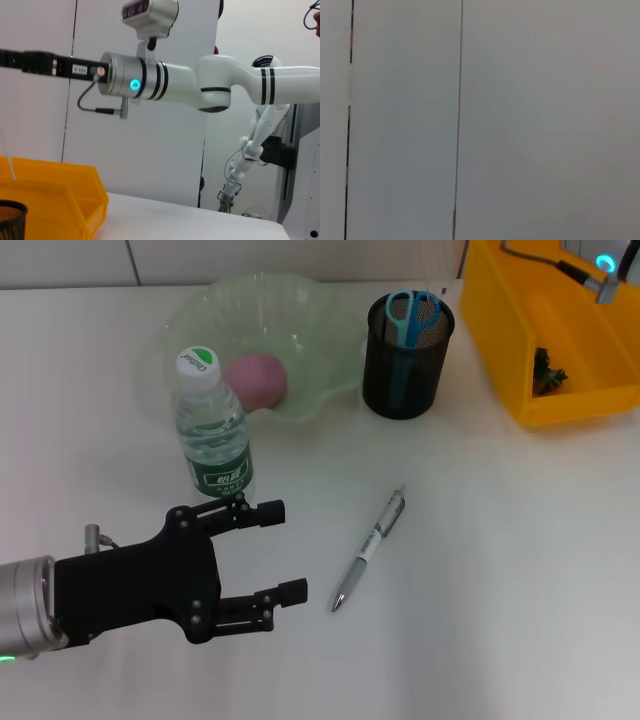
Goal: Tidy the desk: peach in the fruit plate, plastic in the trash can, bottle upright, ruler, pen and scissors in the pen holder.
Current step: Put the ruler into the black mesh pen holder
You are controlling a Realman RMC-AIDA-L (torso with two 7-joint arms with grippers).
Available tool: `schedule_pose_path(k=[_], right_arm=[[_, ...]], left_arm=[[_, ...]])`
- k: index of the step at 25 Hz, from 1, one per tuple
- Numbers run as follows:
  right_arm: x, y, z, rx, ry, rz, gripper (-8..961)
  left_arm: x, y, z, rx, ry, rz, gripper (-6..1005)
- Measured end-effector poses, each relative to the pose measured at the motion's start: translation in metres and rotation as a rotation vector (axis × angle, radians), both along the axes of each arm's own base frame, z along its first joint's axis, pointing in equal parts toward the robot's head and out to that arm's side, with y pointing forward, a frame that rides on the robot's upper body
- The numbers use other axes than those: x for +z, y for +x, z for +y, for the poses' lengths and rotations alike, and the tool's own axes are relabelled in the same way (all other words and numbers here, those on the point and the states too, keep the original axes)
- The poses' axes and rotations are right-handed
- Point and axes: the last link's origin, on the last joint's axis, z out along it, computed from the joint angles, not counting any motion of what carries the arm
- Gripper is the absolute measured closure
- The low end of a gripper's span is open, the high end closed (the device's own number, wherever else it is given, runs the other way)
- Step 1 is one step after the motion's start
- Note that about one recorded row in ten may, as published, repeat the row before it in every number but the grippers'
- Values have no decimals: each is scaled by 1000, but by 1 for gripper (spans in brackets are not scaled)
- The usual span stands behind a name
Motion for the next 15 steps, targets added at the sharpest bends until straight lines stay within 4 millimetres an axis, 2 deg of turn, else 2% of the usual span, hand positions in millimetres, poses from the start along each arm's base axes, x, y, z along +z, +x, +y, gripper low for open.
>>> schedule_pose_path(k=[8, 15], right_arm=[[-24, 14, -6, 12, 8, -4, 538], [-34, 19, -9, 34, 30, 0, 532]], left_arm=[[1, -1, 0, 0, 1, 2, 200], [0, 0, 0, -1, 1, 1, 199]])
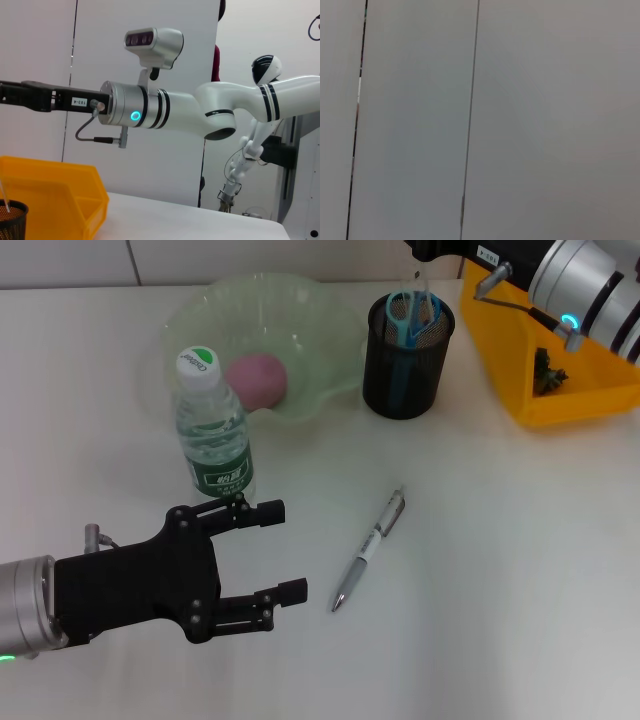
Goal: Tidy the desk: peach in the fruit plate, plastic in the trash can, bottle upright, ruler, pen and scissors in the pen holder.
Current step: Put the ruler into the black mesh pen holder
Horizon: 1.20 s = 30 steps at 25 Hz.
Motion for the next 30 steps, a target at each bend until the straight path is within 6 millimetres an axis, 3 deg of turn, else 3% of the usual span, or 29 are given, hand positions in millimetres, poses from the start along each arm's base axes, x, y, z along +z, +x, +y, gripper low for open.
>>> schedule_pose_path(k=[22, 30], right_arm=[[-21, 35, -13, -42, -7, 70, 512], [-19, 38, -16, -54, -15, 99, 379]], left_arm=[[0, -1, 0, 0, 3, 3, 198], [0, -1, 0, -2, 5, 4, 198]])
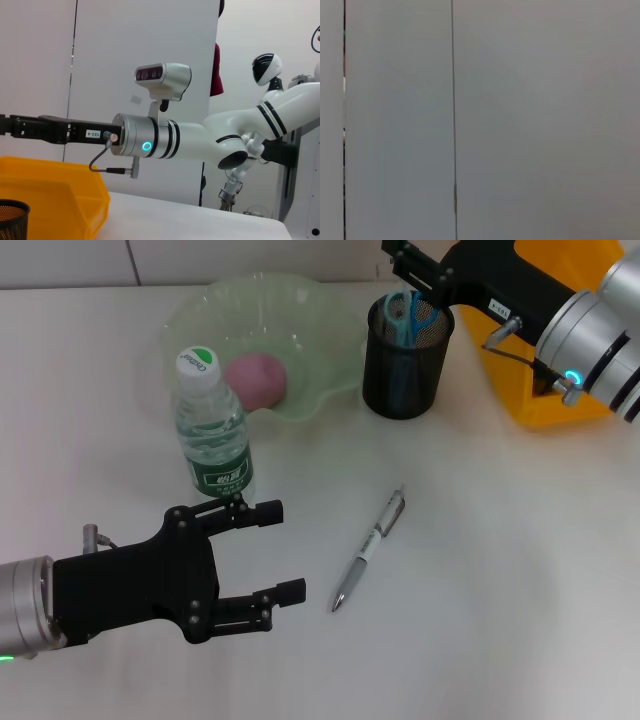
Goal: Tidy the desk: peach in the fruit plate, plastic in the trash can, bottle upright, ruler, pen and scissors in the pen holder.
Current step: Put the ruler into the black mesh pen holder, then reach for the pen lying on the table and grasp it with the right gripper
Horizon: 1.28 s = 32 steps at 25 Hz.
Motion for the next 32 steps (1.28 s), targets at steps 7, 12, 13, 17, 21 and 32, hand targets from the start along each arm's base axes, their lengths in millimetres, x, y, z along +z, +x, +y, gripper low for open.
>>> schedule_pose_path(k=[7, 12, 13, 17, 21, 32], right_arm=[[42, -18, -16, 42, -103, 215, 345], [87, -56, -31, 15, -337, 157, 254], [91, -61, -35, -17, -384, 88, 231], [98, -75, -51, -167, -533, -201, 190], [94, -85, -62, -304, -644, -368, 170], [20, -74, -48, -669, -748, -658, 177]], left_arm=[[1, -1, -2, 3, 1, -6, 198], [1, -1, -2, 3, 1, -8, 198], [1, -1, -2, 3, 1, -8, 198], [1, 0, -2, 1, 1, -7, 198], [-1, 0, -1, 2, 0, -5, 197], [-1, 1, 0, 2, -3, -4, 197]])
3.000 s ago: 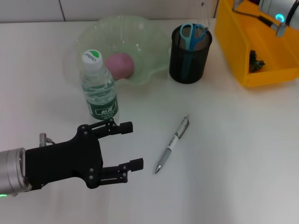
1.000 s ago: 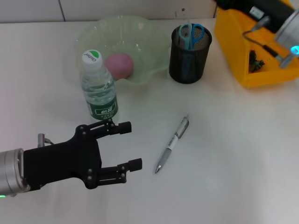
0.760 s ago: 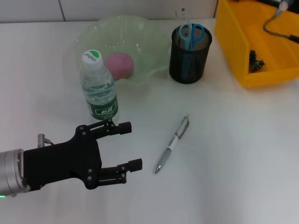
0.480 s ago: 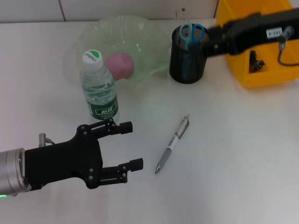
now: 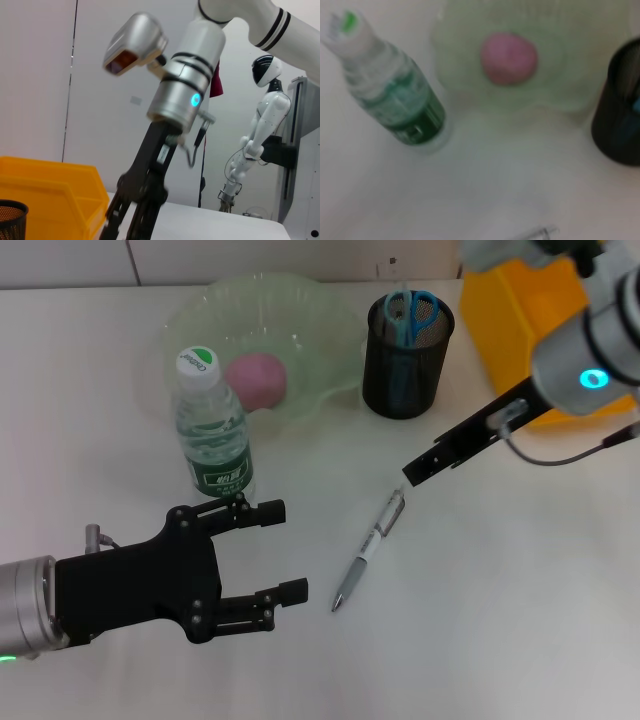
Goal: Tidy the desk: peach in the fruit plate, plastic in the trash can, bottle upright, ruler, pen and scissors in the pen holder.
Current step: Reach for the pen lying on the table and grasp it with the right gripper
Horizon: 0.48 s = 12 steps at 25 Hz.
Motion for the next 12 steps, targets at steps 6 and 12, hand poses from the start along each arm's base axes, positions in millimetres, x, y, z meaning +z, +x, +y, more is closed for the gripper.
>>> schedule_pose_path(k=[6, 12], right_arm=[[-30, 4, 9, -20, -4, -54, 177], [-45, 6, 15, -28, -24, -68, 176]], left_arm=[[0, 0, 0, 0, 0, 1, 197], [0, -2, -1, 4, 1, 3, 197]])
